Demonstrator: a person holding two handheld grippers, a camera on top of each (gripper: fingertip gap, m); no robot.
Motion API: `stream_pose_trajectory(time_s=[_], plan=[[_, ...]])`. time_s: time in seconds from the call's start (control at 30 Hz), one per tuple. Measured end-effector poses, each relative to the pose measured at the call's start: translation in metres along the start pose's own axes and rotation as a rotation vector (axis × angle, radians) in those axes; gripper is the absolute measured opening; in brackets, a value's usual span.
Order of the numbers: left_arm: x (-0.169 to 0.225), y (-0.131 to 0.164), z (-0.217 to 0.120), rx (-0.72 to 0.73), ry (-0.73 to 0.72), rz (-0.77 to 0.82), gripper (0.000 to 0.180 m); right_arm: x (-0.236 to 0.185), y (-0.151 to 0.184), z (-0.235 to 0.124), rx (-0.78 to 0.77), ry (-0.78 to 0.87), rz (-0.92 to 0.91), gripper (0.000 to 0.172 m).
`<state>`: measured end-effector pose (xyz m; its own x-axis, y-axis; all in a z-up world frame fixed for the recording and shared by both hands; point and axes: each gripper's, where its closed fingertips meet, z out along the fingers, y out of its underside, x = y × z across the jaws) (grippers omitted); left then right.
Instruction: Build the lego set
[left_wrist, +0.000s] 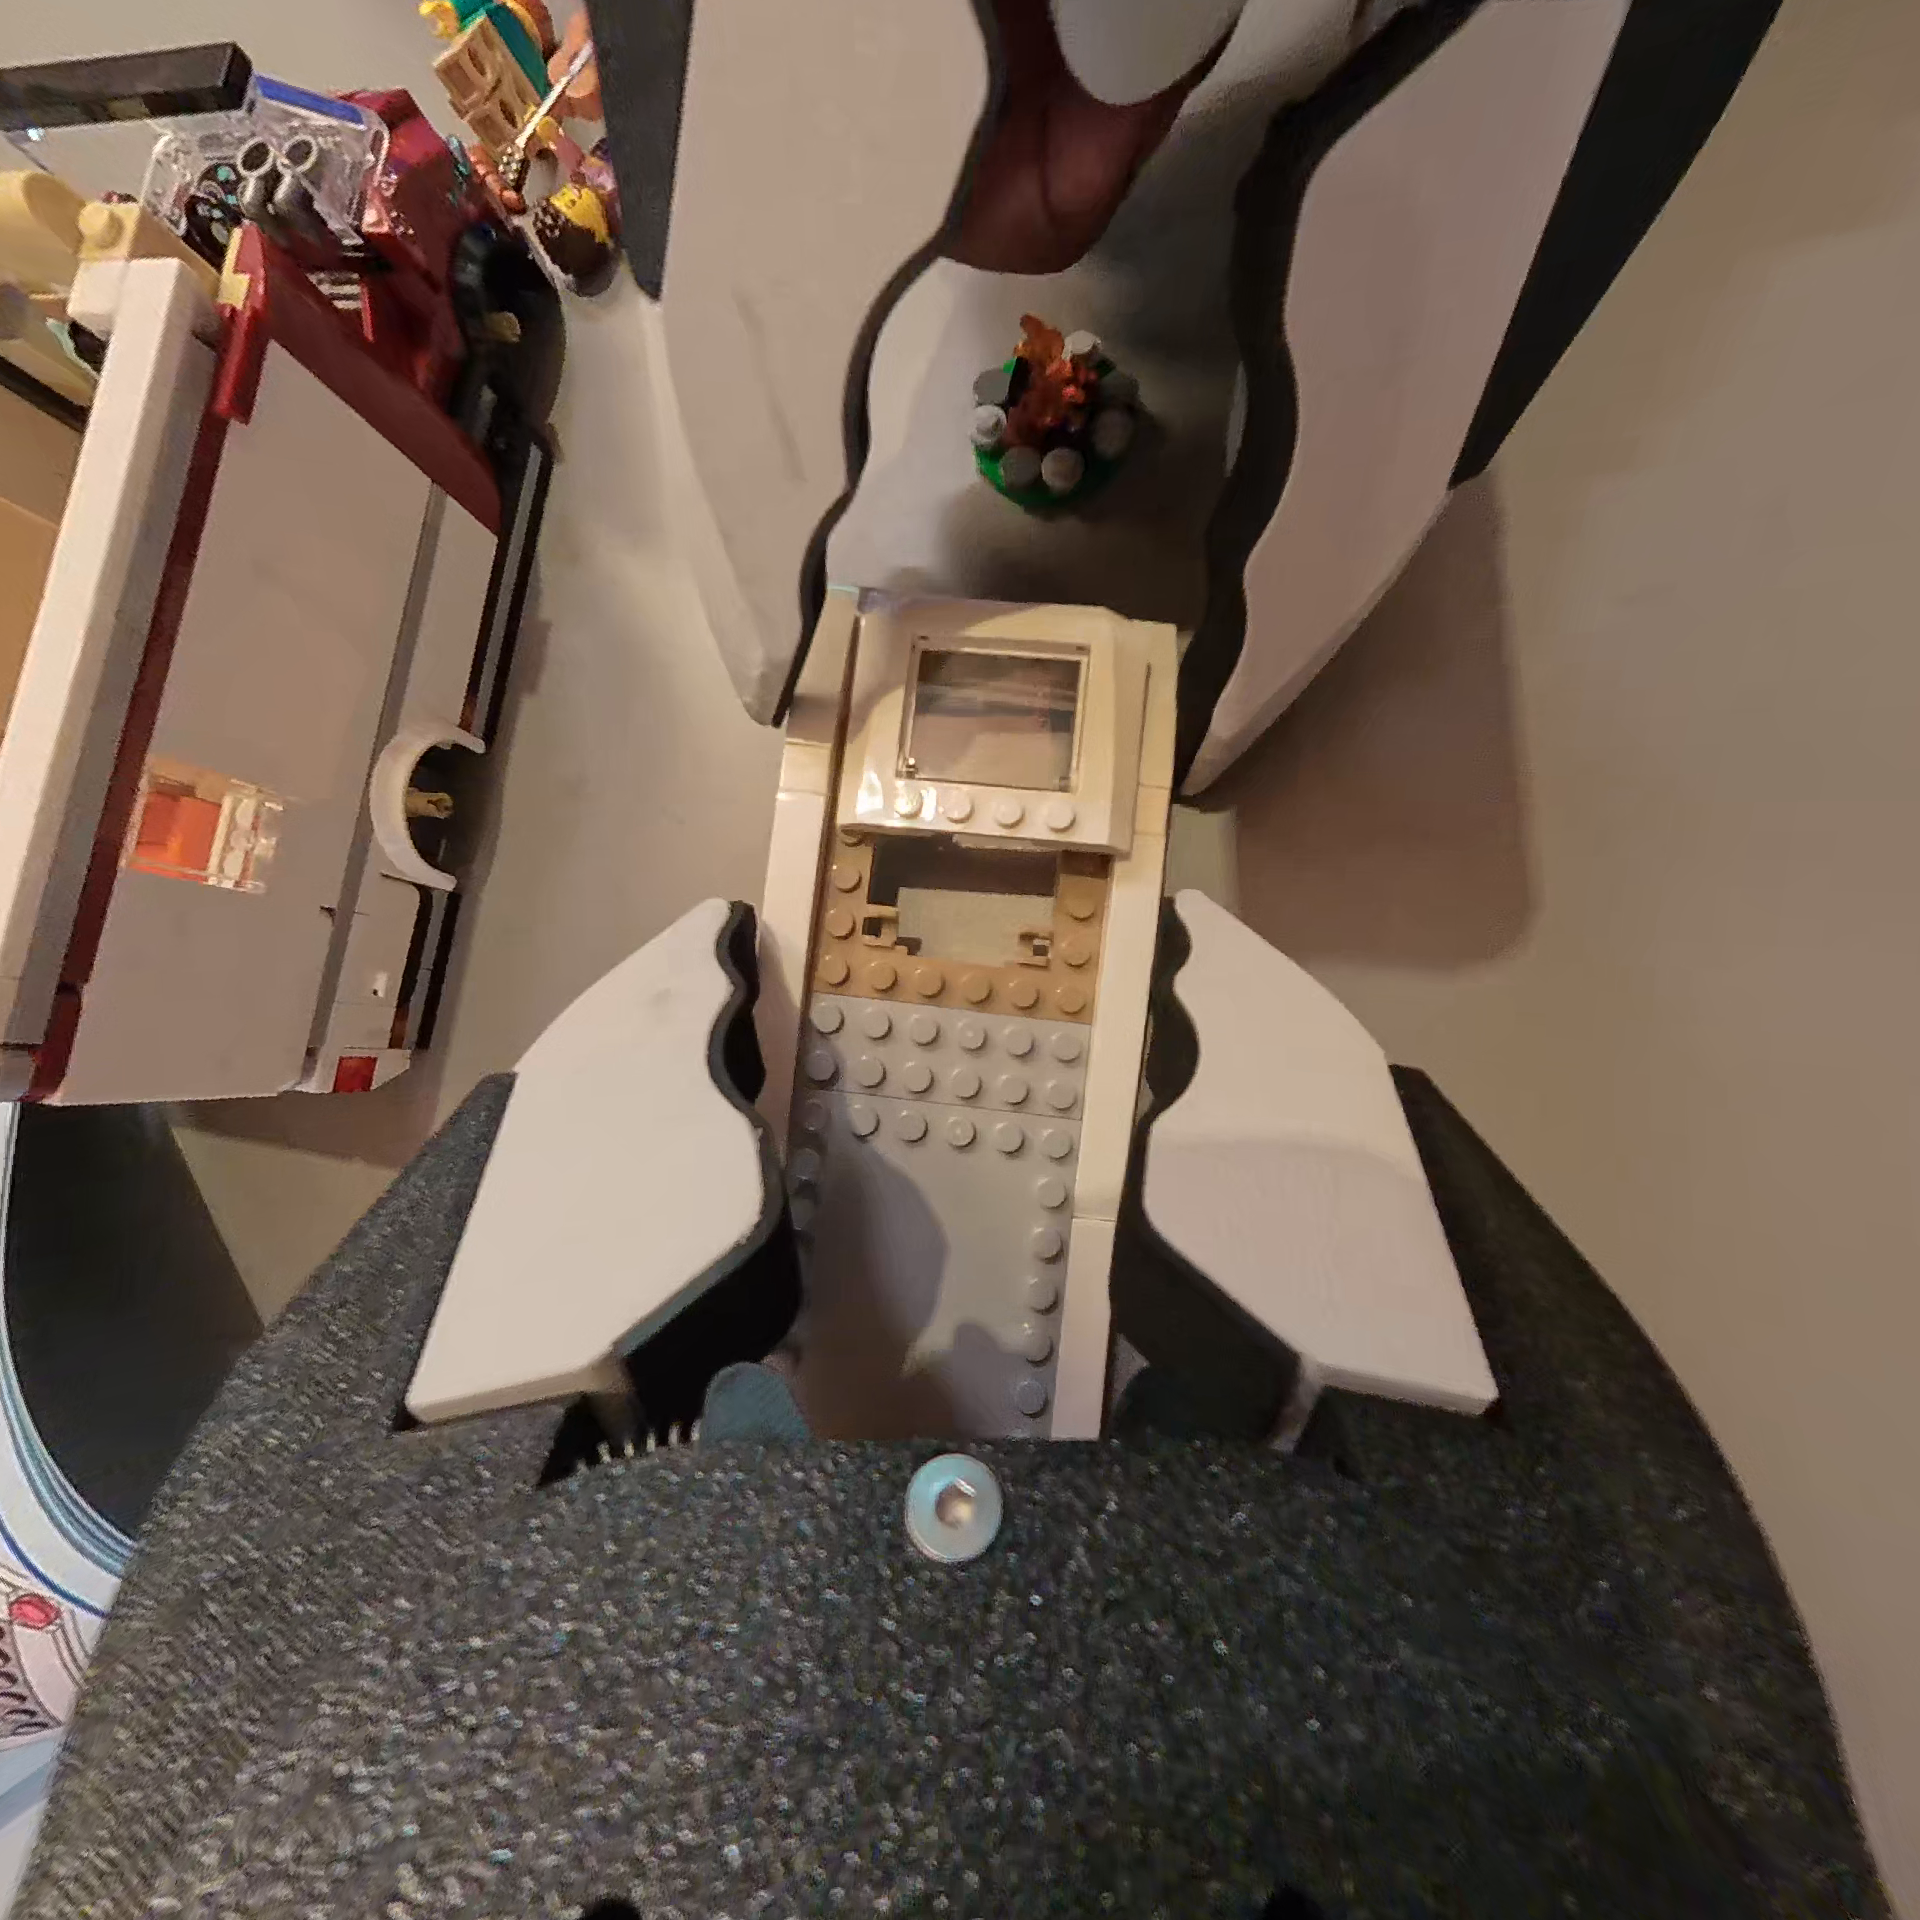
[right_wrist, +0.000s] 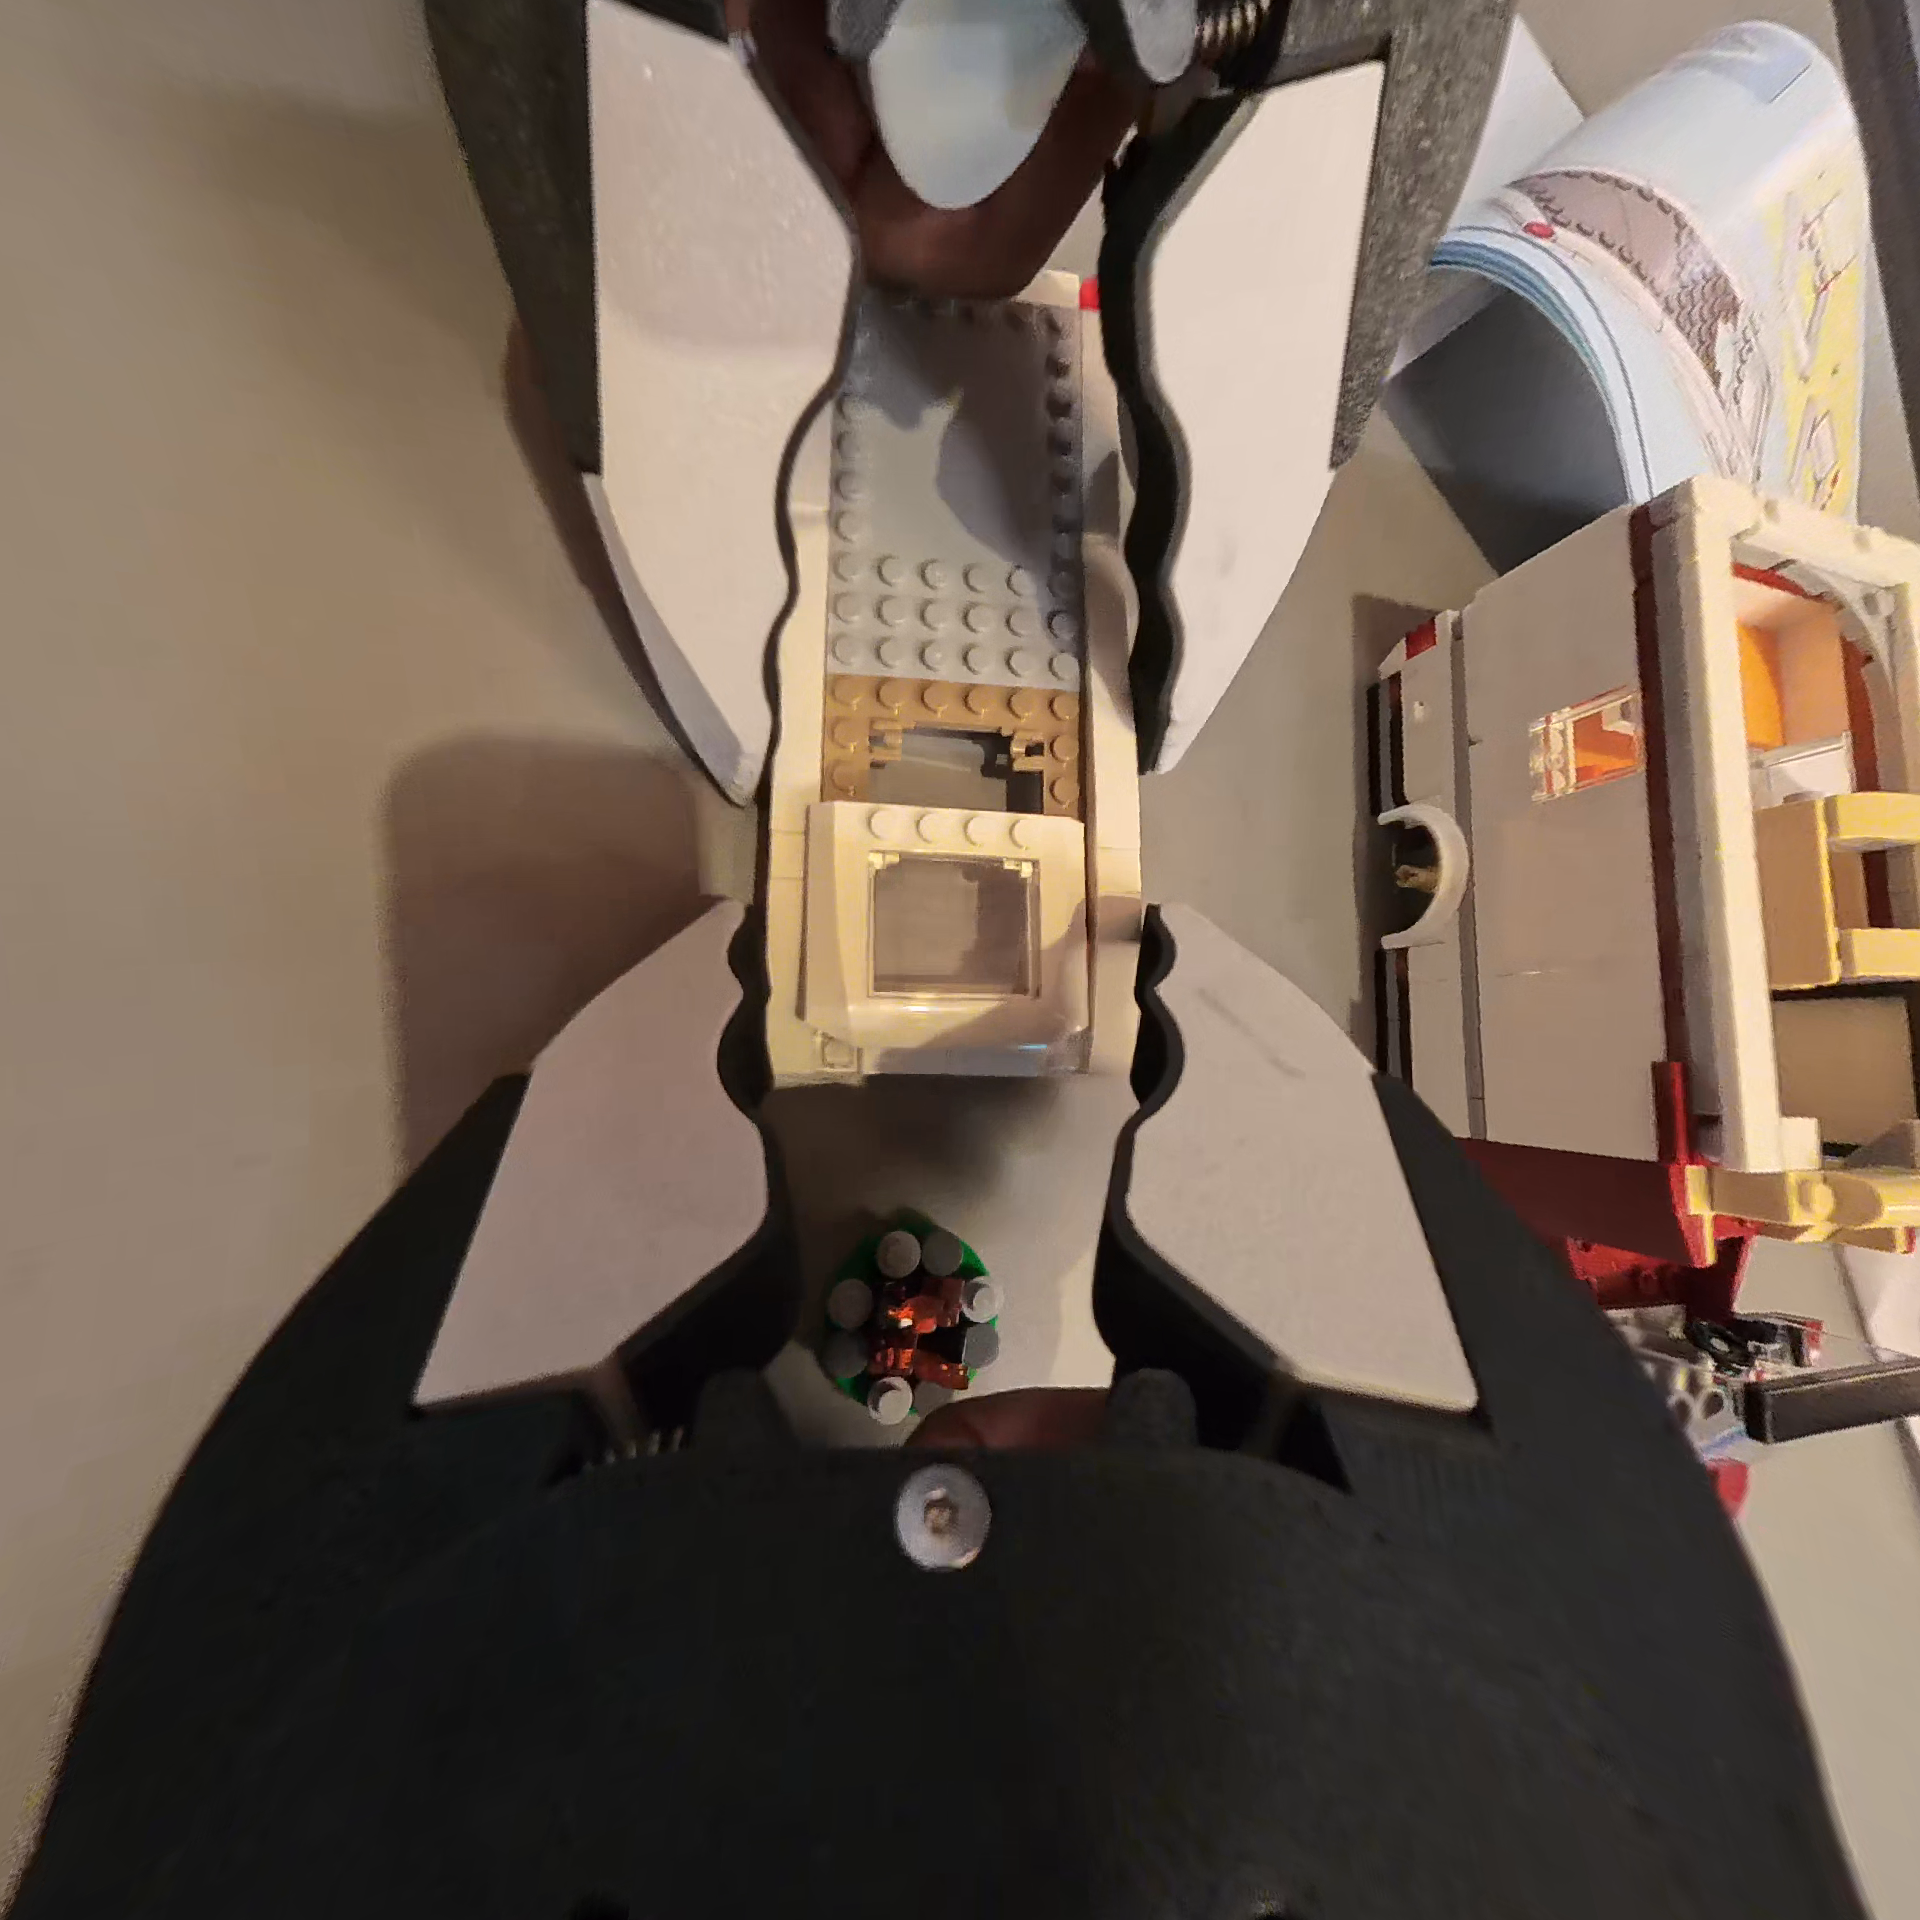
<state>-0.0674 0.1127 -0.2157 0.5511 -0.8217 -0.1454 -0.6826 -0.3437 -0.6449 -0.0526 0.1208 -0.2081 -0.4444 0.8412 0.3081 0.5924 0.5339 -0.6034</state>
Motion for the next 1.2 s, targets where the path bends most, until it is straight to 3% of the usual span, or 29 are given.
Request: stream_pose_trajectory(time_s=[0.17, 0.4, 0.67, 0.97, 1.2], plan=[[0.0, 0.001, 0.0, 0.014, 0.01, -0.02, 0.073, -0.001, -0.002, -0.002, 0.011, 0.037, -0.081, 0.061], [0.005, 0.0, 0.0, 0.023, 0.033, -0.008, 0.073, -0.002, 0.005, -0.003, 0.012, -0.046, 0.027, 0.077], [0.008, -0.002, 0.001, 0.031, 0.031, 0.019, 0.071, -0.009, 0.003, 0.003, 0.006, -0.119, 0.127, 0.07], [-0.014, -0.007, -0.006, 0.047, -0.209, 0.176, 0.075, 0.014, 0.014, 0.0, 0.01, -0.081, 0.305, 0.07], [-0.025, -0.016, -0.006, 0.065, -0.377, 0.315, 0.065, 0.02, 0.01, -0.005, 0.049, -0.089, 0.398, 0.07]])
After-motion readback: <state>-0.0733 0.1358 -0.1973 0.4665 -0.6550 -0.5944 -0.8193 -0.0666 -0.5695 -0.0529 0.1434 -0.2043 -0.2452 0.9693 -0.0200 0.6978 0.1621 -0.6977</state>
